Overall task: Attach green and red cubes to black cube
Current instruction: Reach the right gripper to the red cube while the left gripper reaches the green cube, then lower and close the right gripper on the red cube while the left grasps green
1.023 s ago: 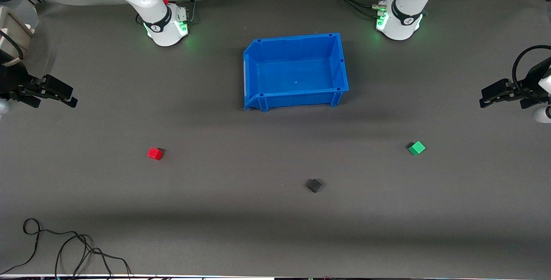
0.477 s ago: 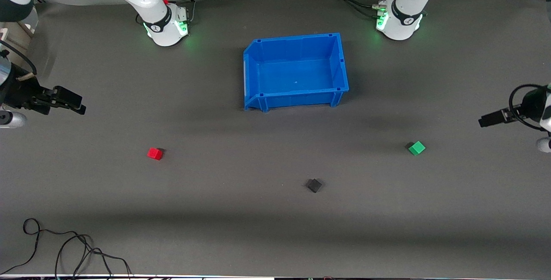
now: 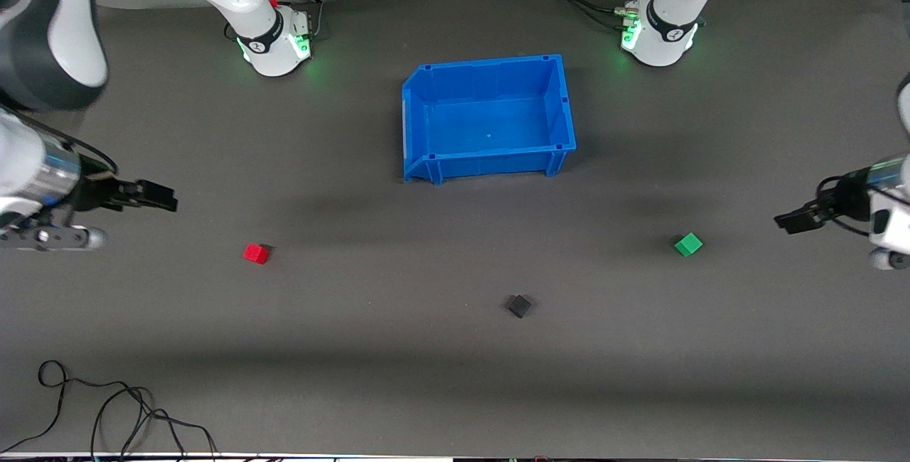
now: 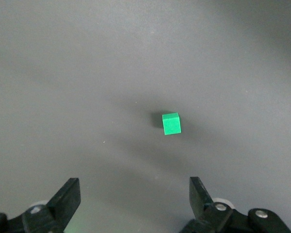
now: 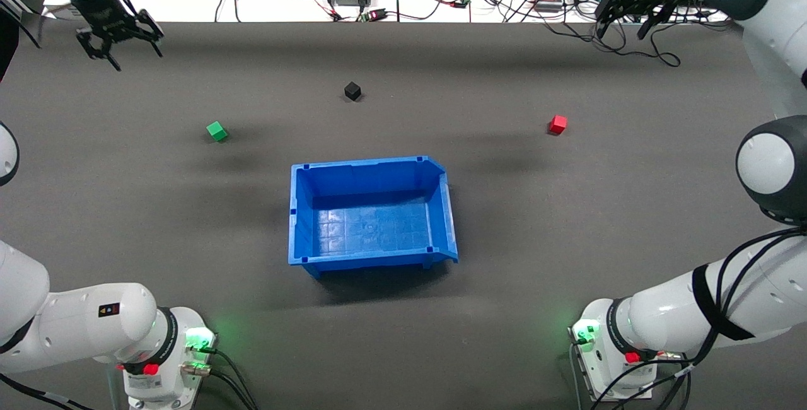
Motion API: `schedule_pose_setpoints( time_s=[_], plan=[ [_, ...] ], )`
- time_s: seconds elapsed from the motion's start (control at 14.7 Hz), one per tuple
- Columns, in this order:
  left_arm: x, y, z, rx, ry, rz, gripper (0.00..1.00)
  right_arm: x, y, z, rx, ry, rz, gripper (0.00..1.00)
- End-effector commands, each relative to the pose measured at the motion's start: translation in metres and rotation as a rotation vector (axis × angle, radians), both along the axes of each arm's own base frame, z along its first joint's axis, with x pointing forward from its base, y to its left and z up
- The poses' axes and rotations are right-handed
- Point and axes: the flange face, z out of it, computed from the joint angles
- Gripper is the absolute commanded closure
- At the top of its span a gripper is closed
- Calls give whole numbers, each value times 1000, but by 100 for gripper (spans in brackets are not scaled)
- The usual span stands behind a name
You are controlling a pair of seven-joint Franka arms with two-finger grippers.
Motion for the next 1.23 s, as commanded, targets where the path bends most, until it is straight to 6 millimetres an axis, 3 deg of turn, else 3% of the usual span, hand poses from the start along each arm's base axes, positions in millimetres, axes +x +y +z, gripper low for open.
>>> schedule_pose_setpoints(
  time_s=[0.0, 0.41, 0.61, 0.82, 1.09, 1.16],
  plan=[
    [-15, -11, -42, 3, -29, 14, 0, -5, -4, -44, -8, -24, 15, 0],
    [-20, -24, -136, -4, 5, 39, 2, -10, -5, -156, -14, -87, -4, 1],
    [-16, -40, -176, 0, 21, 78, 8, -4, -9, -195, 26, -70, -73, 1],
    [-10, -47, -205, -1, -16, 97, 7, -3, -4, -229, 41, -50, -92, 1],
    [-10, -50, -227, -2, -18, 94, 8, -2, -4, -265, 31, -39, -93, 1],
    [-10, -49, -230, -2, -14, 91, 13, -2, -4, -273, 29, -37, -94, 1]
  ],
)
